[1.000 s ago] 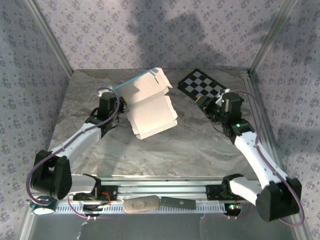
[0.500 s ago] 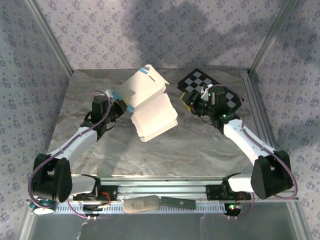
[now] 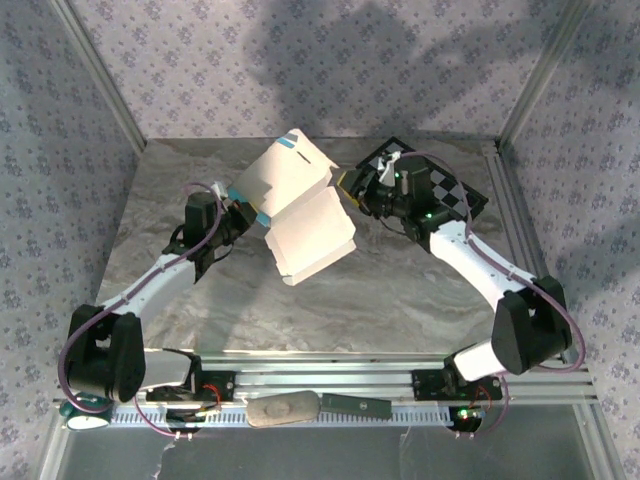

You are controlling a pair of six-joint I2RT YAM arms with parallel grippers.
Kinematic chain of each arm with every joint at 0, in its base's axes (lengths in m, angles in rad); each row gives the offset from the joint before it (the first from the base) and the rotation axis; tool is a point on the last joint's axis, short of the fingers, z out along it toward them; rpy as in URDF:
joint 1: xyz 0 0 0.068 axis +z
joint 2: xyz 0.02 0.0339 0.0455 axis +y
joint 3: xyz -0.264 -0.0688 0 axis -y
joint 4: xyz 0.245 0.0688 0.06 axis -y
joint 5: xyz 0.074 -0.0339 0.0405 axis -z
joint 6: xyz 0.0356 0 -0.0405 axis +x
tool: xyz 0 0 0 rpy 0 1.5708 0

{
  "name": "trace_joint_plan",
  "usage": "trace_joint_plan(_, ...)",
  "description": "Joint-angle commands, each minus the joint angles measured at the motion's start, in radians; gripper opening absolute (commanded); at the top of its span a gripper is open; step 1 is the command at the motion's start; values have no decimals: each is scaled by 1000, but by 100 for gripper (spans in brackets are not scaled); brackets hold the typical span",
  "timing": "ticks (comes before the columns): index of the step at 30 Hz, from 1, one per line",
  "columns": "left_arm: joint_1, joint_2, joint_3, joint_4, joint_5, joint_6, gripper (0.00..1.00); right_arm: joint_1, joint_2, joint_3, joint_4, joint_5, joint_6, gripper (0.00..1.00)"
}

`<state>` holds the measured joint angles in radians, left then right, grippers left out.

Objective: Fold the paper box

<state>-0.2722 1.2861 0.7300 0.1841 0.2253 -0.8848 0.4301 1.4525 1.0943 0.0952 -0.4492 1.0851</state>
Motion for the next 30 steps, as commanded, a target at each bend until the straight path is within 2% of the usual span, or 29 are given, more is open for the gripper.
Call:
trace_joint_plan(1,-1,9,11,40,25,-14,0,12,27,58,4,5,-1,43)
trace_joint_plan(15,-46,37,36,18,-7,-16,0,46,95,144,-27,20,-30,40)
trace_joint_plan(18,-50,35,41,13,-12,-18,0,49,104,150,-58,30,-45,35)
trace_joint_plan(24,-51,33,48,6,-19,-20,0,62,100,146,-122,71,-91,30)
trace_joint_plan(27,-51,33,49,6,-20,-24,0,77,109,179,-209,105,-138,27)
trace_joint_plan(30,-52,32,52,2,-20,-26,0,90,113,200,-264,140,-171,18)
